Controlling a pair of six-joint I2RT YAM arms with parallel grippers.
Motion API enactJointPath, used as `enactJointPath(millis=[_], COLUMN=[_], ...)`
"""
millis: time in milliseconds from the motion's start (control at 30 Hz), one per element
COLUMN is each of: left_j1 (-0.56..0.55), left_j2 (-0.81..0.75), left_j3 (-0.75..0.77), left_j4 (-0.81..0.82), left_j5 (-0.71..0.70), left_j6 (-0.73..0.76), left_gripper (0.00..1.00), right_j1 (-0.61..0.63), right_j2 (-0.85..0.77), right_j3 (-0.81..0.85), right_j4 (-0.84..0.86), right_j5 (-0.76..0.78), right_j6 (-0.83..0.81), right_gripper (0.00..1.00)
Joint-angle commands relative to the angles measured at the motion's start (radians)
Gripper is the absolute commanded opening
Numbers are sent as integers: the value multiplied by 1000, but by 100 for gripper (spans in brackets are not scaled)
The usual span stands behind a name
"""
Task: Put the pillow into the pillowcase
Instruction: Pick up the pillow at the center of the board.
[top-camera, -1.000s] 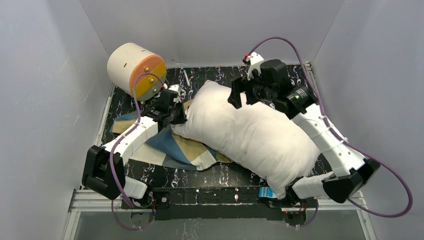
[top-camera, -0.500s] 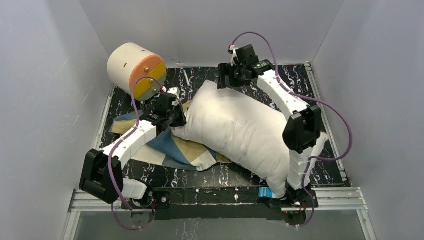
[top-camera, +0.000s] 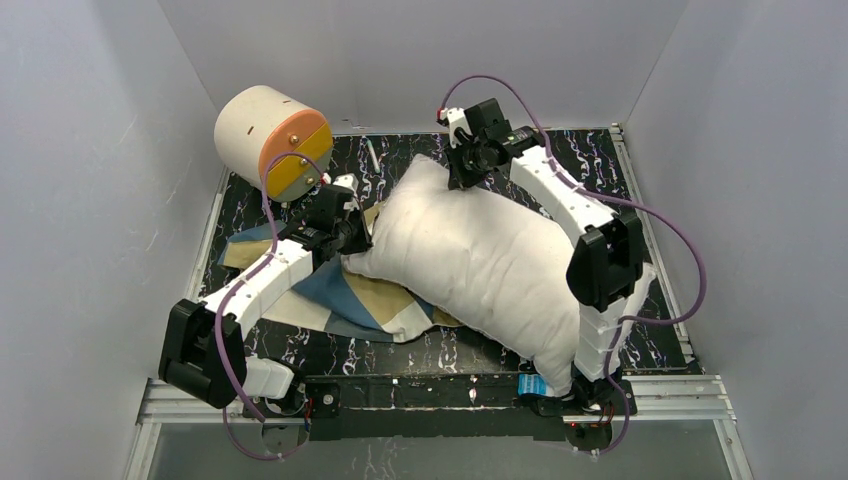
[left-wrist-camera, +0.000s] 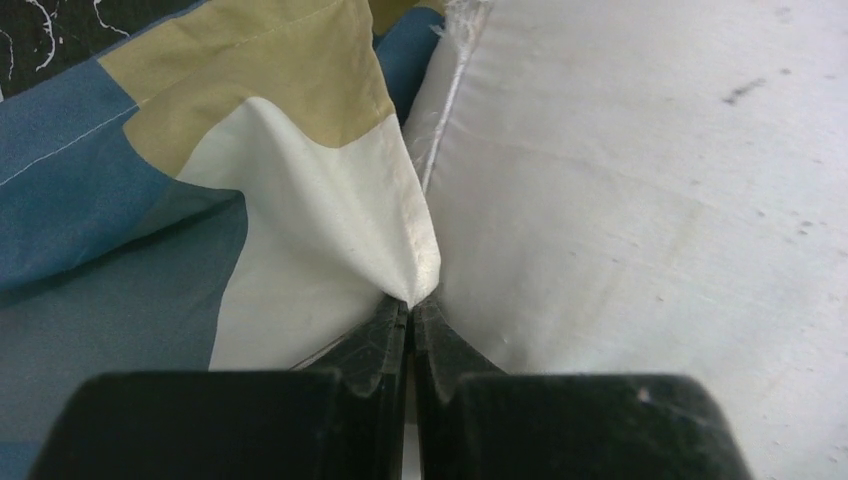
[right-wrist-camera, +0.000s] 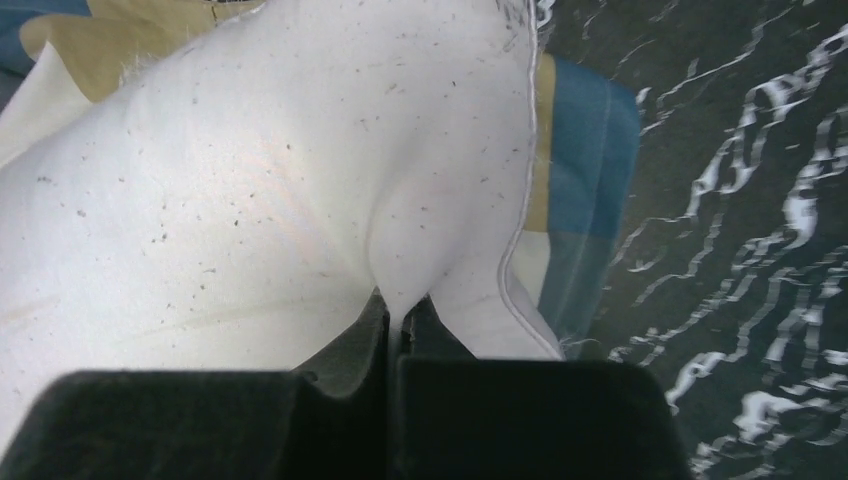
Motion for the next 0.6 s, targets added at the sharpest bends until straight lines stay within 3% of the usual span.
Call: enactJointPath(millis=[0,167,433,567], left_j1=[-9,-10,-15,-15], left_j2=[-18,-6,-12,-12], left_j3=[23,-39,-97,-113], left_j4=[-46,64,118,127], left_j5=[59,176,170,169], left_j6=[-26,-83,-115,-119], left_gripper=[0,0,0,0], right_j1=[-6,30,195,248], right_j2=[-152,-134,-76,12], right_j3=[65,167,206,346], right_j4=[-27,19,187,133], right_j5=[217,209,211,211], right_j6=[-267,-352,-449,-474], right_gripper=[1,1,1,1])
